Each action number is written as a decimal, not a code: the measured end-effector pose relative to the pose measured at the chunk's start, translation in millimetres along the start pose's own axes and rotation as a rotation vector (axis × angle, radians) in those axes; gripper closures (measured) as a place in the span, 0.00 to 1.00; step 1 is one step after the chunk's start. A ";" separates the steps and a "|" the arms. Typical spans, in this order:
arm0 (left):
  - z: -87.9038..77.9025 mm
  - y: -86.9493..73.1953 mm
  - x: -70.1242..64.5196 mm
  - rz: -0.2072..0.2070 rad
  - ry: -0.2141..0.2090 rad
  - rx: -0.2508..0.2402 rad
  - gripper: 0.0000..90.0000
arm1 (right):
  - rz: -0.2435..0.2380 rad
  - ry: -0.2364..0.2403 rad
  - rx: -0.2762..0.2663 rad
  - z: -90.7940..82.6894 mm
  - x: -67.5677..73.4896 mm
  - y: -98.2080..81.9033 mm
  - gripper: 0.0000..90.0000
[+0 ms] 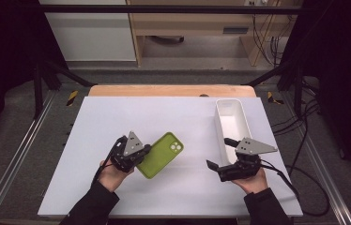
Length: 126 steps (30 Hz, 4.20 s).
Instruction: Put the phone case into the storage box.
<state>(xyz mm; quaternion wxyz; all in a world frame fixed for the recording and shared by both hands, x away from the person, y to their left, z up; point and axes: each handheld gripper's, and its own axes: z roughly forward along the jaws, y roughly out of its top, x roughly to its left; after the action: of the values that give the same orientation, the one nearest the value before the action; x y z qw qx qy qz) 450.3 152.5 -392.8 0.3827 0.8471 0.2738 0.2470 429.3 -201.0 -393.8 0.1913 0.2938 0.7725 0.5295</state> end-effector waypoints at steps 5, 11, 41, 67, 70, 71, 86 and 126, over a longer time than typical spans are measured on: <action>1.3 5.1 -4.5 0.008 -0.003 -0.024 0.98 | -0.003 0.016 0.007 5.7 2.4 7.0 0.01; 6.6 -3.4 -9.2 0.029 -0.007 -0.003 0.98 | 0.000 0.034 0.018 14.7 5.1 15.6 0.01; 4.9 -5.6 -28.4 0.089 -0.027 -0.003 0.98 | 0.025 0.093 0.108 54.4 13.1 30.9 0.01; 3.2 -3.8 -43.4 0.140 -0.044 -0.010 0.98 | 0.068 0.119 0.160 64.5 14.1 24.5 0.07; 2.7 -2.8 -45.4 0.147 -0.048 -0.012 0.98 | 0.071 0.118 0.171 65.6 13.6 24.1 0.09; 2.4 -2.4 -46.0 0.150 -0.050 -0.013 0.98 | 0.073 0.121 0.174 66.1 13.5 23.9 0.09; -2.4 1.5 -53.6 0.171 -0.058 -0.040 0.98 | 0.109 0.170 0.237 72.9 10.8 21.0 0.25; -5.0 2.5 -61.9 0.225 -0.069 -0.061 0.98 | 0.252 0.368 0.321 72.5 -4.1 19.7 0.76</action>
<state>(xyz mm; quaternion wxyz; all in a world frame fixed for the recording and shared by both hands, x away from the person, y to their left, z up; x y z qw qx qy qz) 402.8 113.3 -400.9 0.3874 0.8685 0.1561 0.2670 481.3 -147.3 -402.1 -0.0689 0.3131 0.8256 0.4643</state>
